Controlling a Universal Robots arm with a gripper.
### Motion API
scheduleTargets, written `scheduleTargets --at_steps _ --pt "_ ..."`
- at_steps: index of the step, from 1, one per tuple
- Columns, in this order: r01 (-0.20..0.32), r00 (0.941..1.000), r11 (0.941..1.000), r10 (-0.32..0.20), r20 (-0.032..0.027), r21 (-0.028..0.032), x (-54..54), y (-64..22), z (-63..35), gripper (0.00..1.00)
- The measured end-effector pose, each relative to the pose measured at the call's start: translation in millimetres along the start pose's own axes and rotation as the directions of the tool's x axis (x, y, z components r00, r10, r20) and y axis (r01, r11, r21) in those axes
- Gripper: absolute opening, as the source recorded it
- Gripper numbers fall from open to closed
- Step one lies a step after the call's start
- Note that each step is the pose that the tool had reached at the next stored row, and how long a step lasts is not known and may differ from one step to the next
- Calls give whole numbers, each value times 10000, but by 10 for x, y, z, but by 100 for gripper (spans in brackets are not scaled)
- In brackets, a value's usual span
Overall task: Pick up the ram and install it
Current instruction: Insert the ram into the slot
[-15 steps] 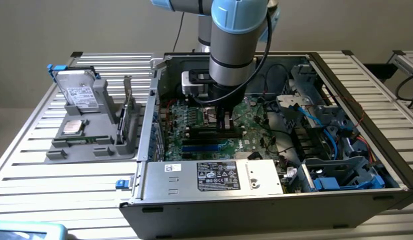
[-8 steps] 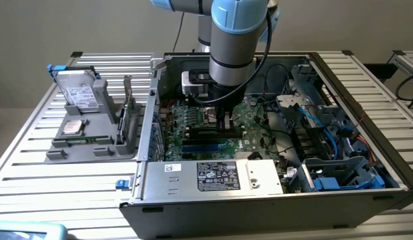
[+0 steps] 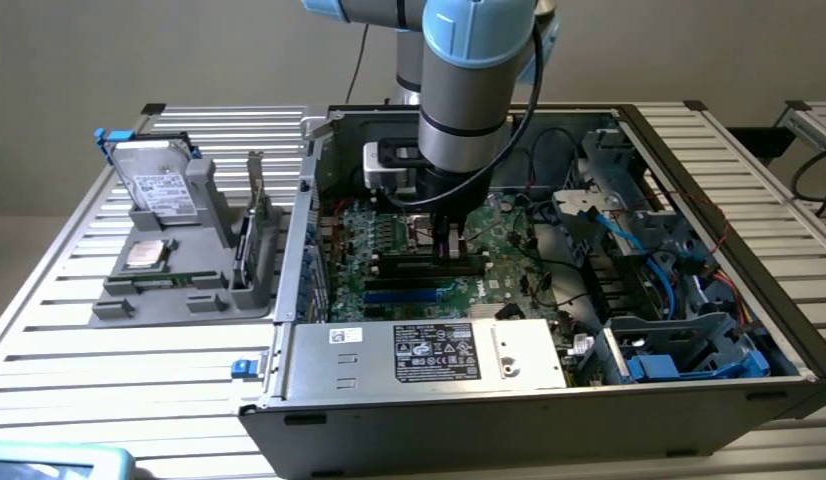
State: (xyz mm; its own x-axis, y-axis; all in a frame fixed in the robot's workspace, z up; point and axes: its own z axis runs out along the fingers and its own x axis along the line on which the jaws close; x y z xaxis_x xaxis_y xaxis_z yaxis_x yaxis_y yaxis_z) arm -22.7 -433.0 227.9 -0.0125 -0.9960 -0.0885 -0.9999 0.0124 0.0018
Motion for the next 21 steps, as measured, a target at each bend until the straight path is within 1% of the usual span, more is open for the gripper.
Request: scheduleTargets --at_steps 21 --pt "-6 10000 10000 6 -2 2 2 0 18 13"
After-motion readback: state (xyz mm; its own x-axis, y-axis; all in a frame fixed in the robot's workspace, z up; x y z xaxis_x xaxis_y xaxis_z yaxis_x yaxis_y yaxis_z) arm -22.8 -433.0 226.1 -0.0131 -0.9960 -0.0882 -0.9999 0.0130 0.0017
